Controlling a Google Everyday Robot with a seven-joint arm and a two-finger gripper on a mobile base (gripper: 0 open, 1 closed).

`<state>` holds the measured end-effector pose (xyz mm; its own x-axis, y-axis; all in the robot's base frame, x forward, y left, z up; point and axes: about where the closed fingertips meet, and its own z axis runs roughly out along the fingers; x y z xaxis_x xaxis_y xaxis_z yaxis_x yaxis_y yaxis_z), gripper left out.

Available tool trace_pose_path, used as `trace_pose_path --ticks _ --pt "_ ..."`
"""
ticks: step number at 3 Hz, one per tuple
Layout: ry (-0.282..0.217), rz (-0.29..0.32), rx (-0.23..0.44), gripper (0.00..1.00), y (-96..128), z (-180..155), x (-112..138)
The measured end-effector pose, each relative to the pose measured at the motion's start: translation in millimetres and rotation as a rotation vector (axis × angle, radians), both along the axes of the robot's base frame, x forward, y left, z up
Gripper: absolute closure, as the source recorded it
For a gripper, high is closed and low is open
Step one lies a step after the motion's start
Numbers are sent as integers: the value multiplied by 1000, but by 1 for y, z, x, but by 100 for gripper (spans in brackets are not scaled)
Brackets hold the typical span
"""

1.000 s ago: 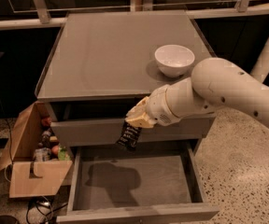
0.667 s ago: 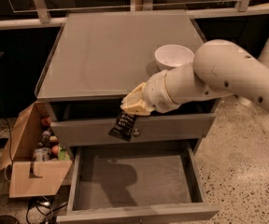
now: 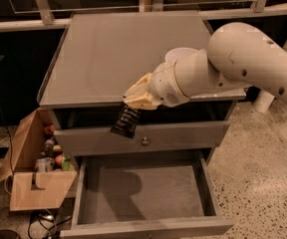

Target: Pick rxbar chocolate from middle drawer and place on counter

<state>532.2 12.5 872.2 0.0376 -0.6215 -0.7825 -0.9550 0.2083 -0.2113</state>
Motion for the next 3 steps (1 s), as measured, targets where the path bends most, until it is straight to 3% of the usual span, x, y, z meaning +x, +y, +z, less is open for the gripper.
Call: trace_pose_path --ticks 1,2,3 --pt "-10 5 -6 100 2 18 22" --pt "-30 6 -34 100 4 42 60" --pt "-53 9 -33 100 9 57 71"
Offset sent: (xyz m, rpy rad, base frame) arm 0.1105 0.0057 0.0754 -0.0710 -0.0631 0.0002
